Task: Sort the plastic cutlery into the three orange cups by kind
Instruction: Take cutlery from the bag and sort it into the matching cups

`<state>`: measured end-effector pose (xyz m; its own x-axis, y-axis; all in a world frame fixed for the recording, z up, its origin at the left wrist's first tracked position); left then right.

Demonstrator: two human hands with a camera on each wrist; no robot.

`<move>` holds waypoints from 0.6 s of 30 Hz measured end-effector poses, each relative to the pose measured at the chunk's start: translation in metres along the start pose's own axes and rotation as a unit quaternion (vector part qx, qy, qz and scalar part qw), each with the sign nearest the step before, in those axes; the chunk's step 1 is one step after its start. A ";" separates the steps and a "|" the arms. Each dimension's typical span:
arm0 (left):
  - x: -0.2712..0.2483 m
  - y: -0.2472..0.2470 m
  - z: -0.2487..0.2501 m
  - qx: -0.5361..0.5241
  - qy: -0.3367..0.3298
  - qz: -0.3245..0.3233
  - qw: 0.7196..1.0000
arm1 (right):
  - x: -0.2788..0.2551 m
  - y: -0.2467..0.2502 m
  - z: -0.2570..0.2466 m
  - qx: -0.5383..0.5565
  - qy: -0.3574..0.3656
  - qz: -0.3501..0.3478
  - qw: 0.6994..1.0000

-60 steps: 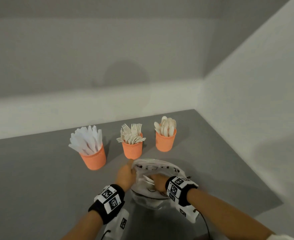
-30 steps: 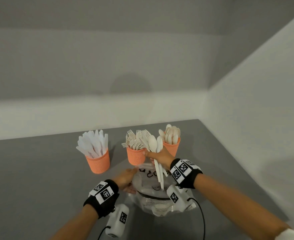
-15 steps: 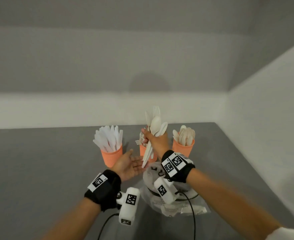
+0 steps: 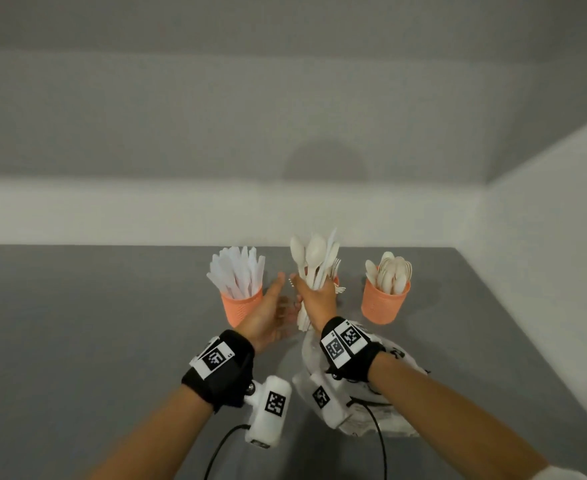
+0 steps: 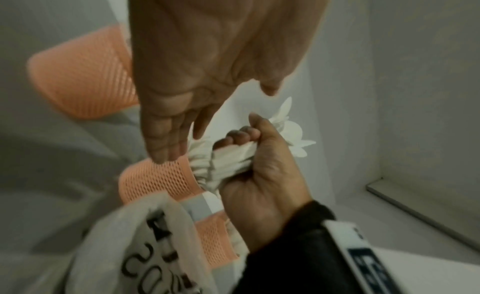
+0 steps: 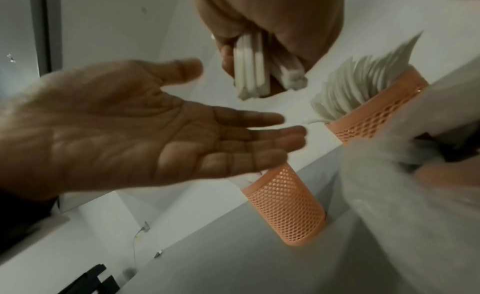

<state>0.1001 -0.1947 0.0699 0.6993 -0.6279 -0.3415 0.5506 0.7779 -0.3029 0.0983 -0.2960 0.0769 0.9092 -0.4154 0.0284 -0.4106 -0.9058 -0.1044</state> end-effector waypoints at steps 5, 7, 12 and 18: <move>0.001 -0.005 0.030 0.093 -0.122 0.010 0.988 | -0.006 -0.014 0.007 -0.146 -0.010 -0.078 0.986; 0.004 -0.003 0.034 0.105 -0.142 0.049 0.983 | -0.009 -0.022 0.014 -0.219 -0.003 -0.100 0.971; 0.017 0.012 0.025 0.051 -0.125 0.126 0.983 | -0.015 -0.025 0.011 -0.224 -0.009 -0.183 0.957; 0.016 -0.004 0.033 0.109 -0.087 -0.024 0.990 | -0.021 -0.023 0.015 -0.045 -0.193 -0.312 0.929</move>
<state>0.1244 -0.2072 0.0950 0.7271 -0.6660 -0.1665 0.6576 0.7453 -0.1100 0.0900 -0.2650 0.0633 0.9223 0.2378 -0.3045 0.2166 -0.9709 -0.1021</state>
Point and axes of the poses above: each hand's wrist, its own x-axis towards the middle knuckle, its own y-axis out of the back of the hand, z = x × y, the point moved 6 cm from there along x, towards the middle knuckle, and after that the axes turned 7 degrees about -z, right-handed, at the moved point
